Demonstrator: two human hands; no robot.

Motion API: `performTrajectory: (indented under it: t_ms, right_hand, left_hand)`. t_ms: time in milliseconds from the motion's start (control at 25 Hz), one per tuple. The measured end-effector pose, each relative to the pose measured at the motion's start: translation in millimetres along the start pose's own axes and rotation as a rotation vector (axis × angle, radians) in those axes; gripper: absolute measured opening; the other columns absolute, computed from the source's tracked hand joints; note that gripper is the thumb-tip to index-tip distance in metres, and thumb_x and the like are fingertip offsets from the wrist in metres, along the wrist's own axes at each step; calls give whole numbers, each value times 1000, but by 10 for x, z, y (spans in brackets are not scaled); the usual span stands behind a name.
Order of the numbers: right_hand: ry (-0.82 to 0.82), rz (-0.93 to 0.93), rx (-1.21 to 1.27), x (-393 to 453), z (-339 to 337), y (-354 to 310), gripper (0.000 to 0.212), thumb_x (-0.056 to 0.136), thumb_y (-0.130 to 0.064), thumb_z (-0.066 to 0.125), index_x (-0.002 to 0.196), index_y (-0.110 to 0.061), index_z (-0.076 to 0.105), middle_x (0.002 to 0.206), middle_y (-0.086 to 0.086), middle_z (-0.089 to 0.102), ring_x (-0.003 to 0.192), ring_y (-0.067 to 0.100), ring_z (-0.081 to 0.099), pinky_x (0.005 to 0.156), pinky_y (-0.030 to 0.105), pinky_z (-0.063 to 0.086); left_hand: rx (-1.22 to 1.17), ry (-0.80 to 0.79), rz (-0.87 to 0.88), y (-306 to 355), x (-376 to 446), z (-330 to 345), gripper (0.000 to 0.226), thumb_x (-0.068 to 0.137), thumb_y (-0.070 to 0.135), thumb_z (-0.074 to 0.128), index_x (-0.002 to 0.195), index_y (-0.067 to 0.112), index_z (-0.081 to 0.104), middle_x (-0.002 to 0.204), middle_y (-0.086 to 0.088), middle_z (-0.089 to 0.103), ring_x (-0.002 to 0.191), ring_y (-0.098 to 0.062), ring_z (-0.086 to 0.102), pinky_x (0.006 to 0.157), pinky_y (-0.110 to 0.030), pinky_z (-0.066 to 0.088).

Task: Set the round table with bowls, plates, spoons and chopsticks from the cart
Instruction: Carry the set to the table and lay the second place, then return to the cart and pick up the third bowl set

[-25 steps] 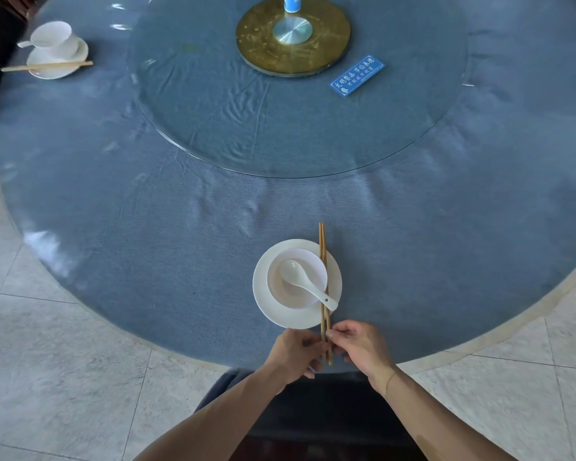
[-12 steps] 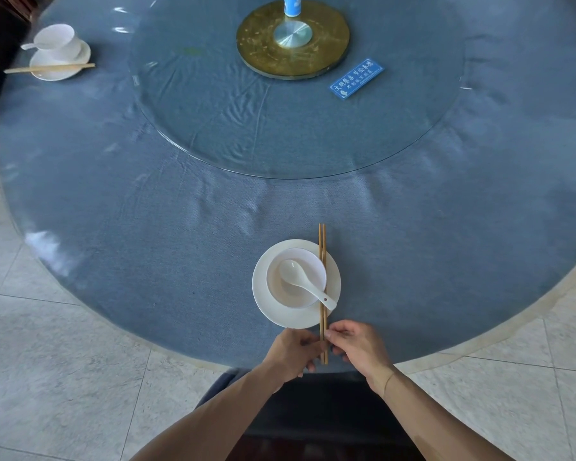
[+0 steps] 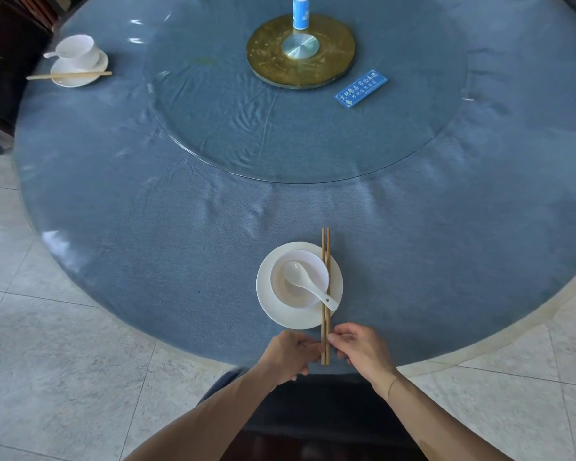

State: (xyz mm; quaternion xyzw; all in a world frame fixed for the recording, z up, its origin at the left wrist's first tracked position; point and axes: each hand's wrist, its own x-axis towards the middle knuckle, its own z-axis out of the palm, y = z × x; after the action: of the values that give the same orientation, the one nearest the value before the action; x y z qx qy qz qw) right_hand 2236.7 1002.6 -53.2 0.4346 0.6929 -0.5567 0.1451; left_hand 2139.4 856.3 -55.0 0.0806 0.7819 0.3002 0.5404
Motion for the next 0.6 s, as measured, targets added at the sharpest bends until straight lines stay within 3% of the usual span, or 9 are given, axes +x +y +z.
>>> performTrajectory:
  t_ms: [120,240,320,440,520,600]
  right_hand:
    - [121,-142,-425,-130,-116,-67,16,93,-43,59,94,-29,68,89,-16,71,80,3,66,66,19,50]
    - [252,-340,-816,-317,-153,-155,28,98,-45,45,88,-27,66,82,-12,68,71,9,63,59,23,49]
    - [202,-497,-901,-455,-44,-308,28,98,-42,46,85,-27,65,78,-10,66,69,11,62,57,26,48]
    - [173,-811,-918,-607,252,-620,17,91,-34,63,78,-24,69,73,-10,67,69,14,63,55,29,47]
    - [148,-933,-934,-655,556,-886,17,91,-35,61,91,-24,74,87,-10,72,85,16,67,69,32,53]
    - [78,-963,-969,-654,939,-1145,32,97,-42,47,112,-25,69,111,-10,69,108,15,61,88,34,48]
  left_hand:
    - [115,54,43,-72,-113,-171,22,88,44,59,94,28,73,95,2,75,69,-10,69,64,-28,56]
    - [237,150,94,-160,-251,-401,26,86,50,57,98,33,72,99,12,74,87,-11,69,81,-34,58]
    - [258,210,139,-265,-381,-592,22,86,49,58,96,35,72,97,15,73,91,-8,68,84,-32,56]
    - [274,312,249,-460,-560,-916,21,87,42,66,100,28,75,100,10,73,94,-7,67,88,-30,53]
    - [327,397,306,-641,-726,-1184,27,89,44,67,107,26,74,110,8,71,103,-9,65,92,-27,49]
    - [370,478,334,-864,-918,-1484,30,90,45,65,113,27,72,119,8,68,111,-12,63,96,-28,47]
